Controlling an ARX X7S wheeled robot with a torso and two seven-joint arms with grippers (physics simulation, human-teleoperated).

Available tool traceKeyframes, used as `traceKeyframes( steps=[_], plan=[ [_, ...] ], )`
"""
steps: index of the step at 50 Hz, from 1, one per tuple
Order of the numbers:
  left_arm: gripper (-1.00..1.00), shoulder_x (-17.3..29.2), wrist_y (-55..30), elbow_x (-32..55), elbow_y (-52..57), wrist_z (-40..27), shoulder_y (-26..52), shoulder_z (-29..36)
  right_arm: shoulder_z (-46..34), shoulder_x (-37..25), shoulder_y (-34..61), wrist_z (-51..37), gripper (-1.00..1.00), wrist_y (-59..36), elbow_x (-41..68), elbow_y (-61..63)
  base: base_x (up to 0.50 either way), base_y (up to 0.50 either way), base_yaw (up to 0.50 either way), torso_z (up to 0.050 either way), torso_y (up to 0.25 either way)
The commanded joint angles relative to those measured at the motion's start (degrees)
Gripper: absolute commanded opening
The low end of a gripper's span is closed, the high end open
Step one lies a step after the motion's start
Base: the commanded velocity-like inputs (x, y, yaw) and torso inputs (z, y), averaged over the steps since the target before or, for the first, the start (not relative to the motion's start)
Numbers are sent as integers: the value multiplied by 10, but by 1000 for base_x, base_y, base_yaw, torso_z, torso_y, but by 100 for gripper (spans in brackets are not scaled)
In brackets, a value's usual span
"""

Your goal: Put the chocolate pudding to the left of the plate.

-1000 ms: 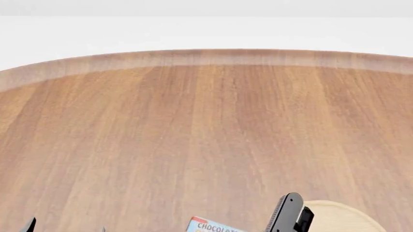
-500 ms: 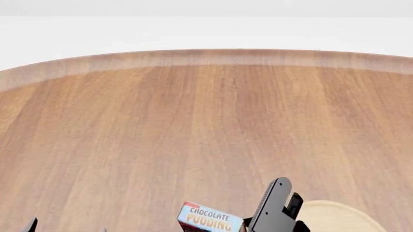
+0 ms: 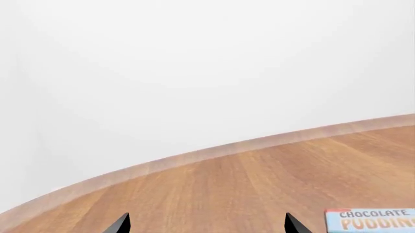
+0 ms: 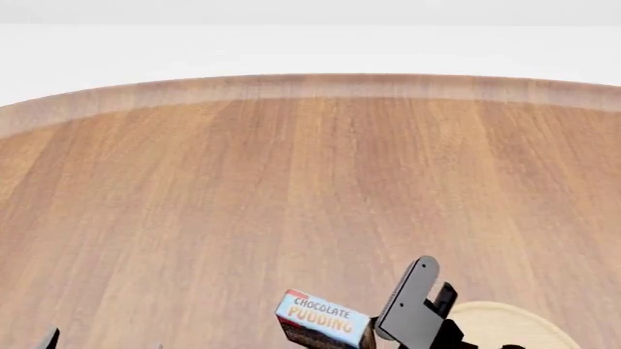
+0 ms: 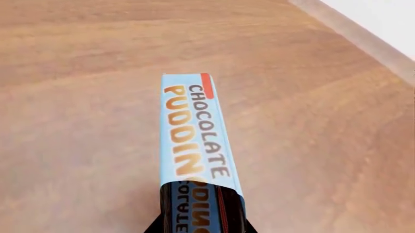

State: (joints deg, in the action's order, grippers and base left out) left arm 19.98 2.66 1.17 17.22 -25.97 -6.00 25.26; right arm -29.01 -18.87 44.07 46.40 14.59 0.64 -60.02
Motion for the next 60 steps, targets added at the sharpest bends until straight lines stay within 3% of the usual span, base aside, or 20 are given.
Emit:
traceKeyframes(
  steps=[1, 60],
  plan=[
    [100, 1, 1, 1, 0, -1, 0, 2, -4, 30, 49, -14, -100, 76, -16, -147, 0, 0, 0, 0, 0],
    [100, 6, 2, 4, -3, -9, 4, 10, 32, 35, -26, -18, -100, 60, -4, -150, 0, 0, 0, 0, 0]
  ],
)
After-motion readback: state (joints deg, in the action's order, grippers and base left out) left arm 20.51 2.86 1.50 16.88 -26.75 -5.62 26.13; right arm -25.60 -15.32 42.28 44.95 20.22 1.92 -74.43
